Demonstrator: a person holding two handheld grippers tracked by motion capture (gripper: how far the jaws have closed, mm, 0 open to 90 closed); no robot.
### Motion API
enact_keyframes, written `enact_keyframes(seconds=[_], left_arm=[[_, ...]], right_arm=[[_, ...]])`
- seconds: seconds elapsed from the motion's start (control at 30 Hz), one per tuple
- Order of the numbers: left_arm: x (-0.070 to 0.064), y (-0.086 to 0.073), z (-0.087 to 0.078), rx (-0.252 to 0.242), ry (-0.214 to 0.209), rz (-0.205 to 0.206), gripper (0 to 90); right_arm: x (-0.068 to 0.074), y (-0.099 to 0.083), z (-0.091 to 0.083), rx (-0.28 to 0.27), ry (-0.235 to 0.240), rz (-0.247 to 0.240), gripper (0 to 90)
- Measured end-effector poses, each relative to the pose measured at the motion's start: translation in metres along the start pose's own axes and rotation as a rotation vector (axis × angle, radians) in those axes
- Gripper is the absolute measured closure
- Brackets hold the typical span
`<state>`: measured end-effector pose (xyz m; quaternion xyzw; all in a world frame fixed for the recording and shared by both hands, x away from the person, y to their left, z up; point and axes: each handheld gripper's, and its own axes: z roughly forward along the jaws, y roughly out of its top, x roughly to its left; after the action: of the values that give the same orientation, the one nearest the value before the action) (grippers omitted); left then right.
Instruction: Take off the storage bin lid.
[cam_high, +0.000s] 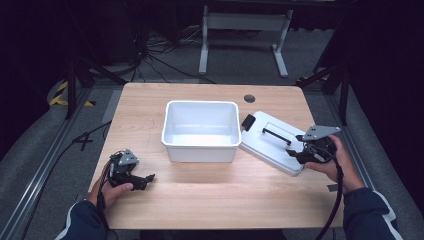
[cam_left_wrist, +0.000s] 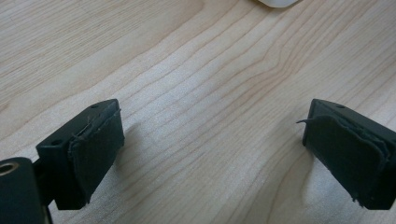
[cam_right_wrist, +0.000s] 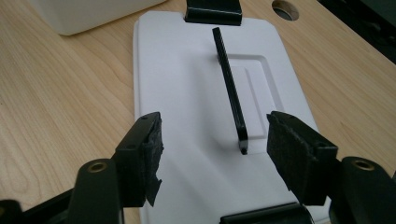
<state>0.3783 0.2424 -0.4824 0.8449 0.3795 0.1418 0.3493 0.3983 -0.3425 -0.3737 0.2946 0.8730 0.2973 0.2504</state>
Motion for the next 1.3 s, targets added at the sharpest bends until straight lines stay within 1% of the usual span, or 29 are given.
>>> enact_keyframes(seconds=[0.07, 0.1, 0.13, 0.17, 0.27, 0.3, 0.33, 0.4, 0.47, 0.57, 0.6, 0.67, 0.77, 0.83, 0.87, 0.9, 0.93, 0.97, 1.1, 1.17, 1.2, 1.23, 1.3], left_arm=[[0.0, 0.0, 0.0, 0.0, 0.001, 0.002, 5.8], [0.0, 0.0, 0.0, 0.0, 0.001, 0.002, 5.7], [0.0, 0.0, 0.0, 0.0, 0.001, 0.002, 5.7], [0.0, 0.0, 0.0, 0.001, 0.0, 0.0, 5.7], [0.0, 0.0, 0.0, 0.001, 0.001, -0.001, 5.6], [0.0, 0.0, 0.0, 0.0, 0.002, 0.001, 5.6], [0.0, 0.0, 0.0, 0.001, 0.0, -0.001, 5.6], [0.0, 0.0, 0.0, 0.001, 0.002, 0.001, 5.6], [0.0, 0.0, 0.0, 0.001, 0.001, 0.0, 5.6], [0.0, 0.0, 0.0, 0.001, 0.0, 0.0, 5.6], [0.0, 0.0, 0.0, 0.001, 0.0, -0.001, 5.6], [0.0, 0.0, 0.0, 0.0, 0.001, 0.001, 5.6], [0.001, 0.0, 0.0, 0.003, -0.003, 0.006, 5.5], [0.001, 0.001, 0.0, 0.002, 0.003, 0.011, 5.4], [0.001, 0.001, 0.0, 0.001, 0.005, 0.012, 5.4], [0.0, 0.0, 0.0, 0.003, -0.003, 0.003, 5.4], [0.001, 0.001, 0.0, 0.003, -0.003, 0.006, 5.4], [0.0, 0.0, 0.0, 0.003, -0.003, 0.004, 5.4], [0.001, 0.001, 0.0, 0.001, 0.005, 0.014, 5.4], [0.001, 0.001, 0.0, 0.001, 0.005, 0.014, 5.3], [0.001, 0.001, 0.0, 0.001, 0.005, 0.013, 5.3], [0.001, 0.001, 0.0, 0.001, 0.004, 0.013, 5.3], [0.002, 0.001, 0.0, 0.001, 0.009, 0.024, 5.1]], right_arm=[[0.002, -0.006, -0.003, -0.014, -0.021, 0.009, 35.1], [0.003, -0.008, -0.004, -0.016, -0.023, 0.006, 35.0], [0.003, -0.008, -0.004, -0.016, -0.023, 0.006, 35.0], [0.006, -0.013, -0.006, -0.021, -0.017, 0.003, 34.5], [0.008, -0.018, -0.007, -0.033, -0.007, 0.001, 33.0], [0.009, -0.02, -0.008, -0.038, -0.015, -0.004, 32.8], [0.012, -0.023, -0.008, -0.034, -0.025, 0.001, 31.6], [0.015, -0.028, -0.01, -0.032, -0.03, -0.005, 31.2], [0.018, -0.033, -0.011, -0.038, -0.02, 0.004, 30.8], [0.02, -0.039, -0.011, -0.048, -0.027, 0.001, 28.8], [0.021, -0.042, -0.011, -0.046, -0.021, 0.014, 28.1], [0.023, -0.046, -0.01, -0.045, -0.04, 0.015, 27.5], [0.027, -0.054, -0.009, -0.05, -0.025, 0.019, 26.4], [0.029, -0.059, -0.009, -0.055, -0.023, 0.027, 25.5], [0.03, -0.062, -0.008, -0.059, -0.022, 0.039, 25.0], [0.031, -0.064, -0.008, -0.058, -0.022, 0.044, 24.7], [0.031, -0.067, -0.008, -0.063, -0.023, 0.046, 24.5], [0.032, -0.069, -0.008, -0.069, -0.034, 0.051, 24.6], [0.033, -0.08, -0.007, -0.065, -0.025, 0.093, 23.0], [0.034, -0.083, -0.006, -0.061, -0.02, 0.098, 22.7], [0.036, -0.091, -0.004, -0.064, -0.021, 0.119, 23.2], [0.037, -0.093, -0.003, -0.061, -0.021, 0.124, 23.1], [0.039, -0.098, -0.001, -0.055, -0.025, 0.127, 23.9]])
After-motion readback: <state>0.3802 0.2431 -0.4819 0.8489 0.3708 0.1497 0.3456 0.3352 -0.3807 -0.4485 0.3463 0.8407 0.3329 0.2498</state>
